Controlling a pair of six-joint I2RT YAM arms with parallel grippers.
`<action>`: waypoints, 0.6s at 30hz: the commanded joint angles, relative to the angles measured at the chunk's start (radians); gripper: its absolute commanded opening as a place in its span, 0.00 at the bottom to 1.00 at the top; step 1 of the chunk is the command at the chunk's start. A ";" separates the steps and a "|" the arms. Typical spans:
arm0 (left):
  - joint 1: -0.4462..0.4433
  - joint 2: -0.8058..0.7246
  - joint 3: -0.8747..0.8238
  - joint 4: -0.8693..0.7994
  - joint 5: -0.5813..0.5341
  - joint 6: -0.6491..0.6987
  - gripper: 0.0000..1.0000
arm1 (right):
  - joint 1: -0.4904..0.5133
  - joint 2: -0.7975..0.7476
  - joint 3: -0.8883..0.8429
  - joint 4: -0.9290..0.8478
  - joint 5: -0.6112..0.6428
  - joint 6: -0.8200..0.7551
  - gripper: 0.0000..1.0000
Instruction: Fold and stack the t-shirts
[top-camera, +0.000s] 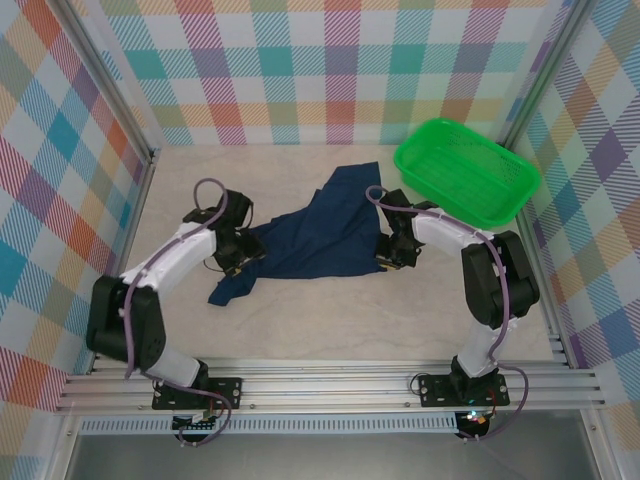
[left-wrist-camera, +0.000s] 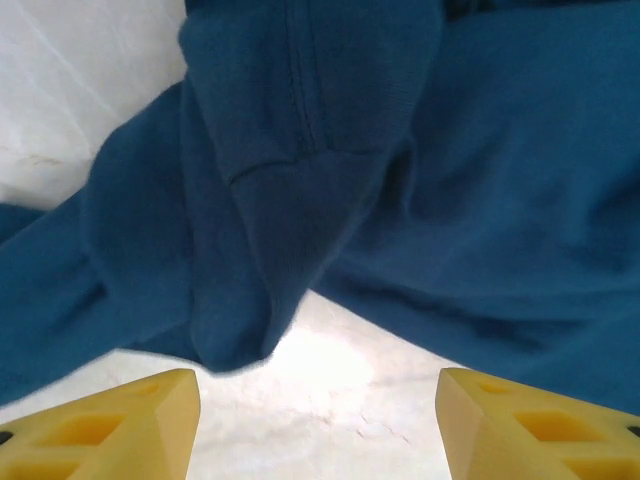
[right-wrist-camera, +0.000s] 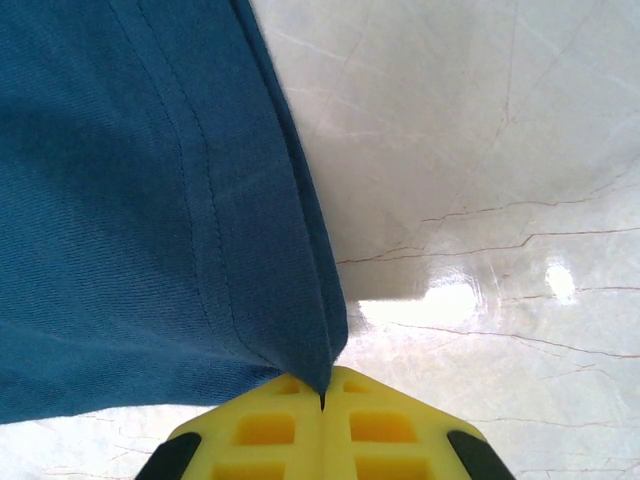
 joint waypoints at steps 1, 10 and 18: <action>-0.004 0.055 0.041 0.042 -0.035 0.080 0.61 | -0.002 -0.020 -0.003 -0.022 -0.006 -0.010 0.00; -0.010 0.119 0.113 -0.015 -0.203 0.166 0.00 | -0.010 -0.035 -0.021 -0.025 0.004 0.001 0.00; 0.063 -0.078 0.191 -0.120 -0.222 0.128 0.00 | -0.137 -0.103 -0.064 -0.049 0.037 -0.042 0.00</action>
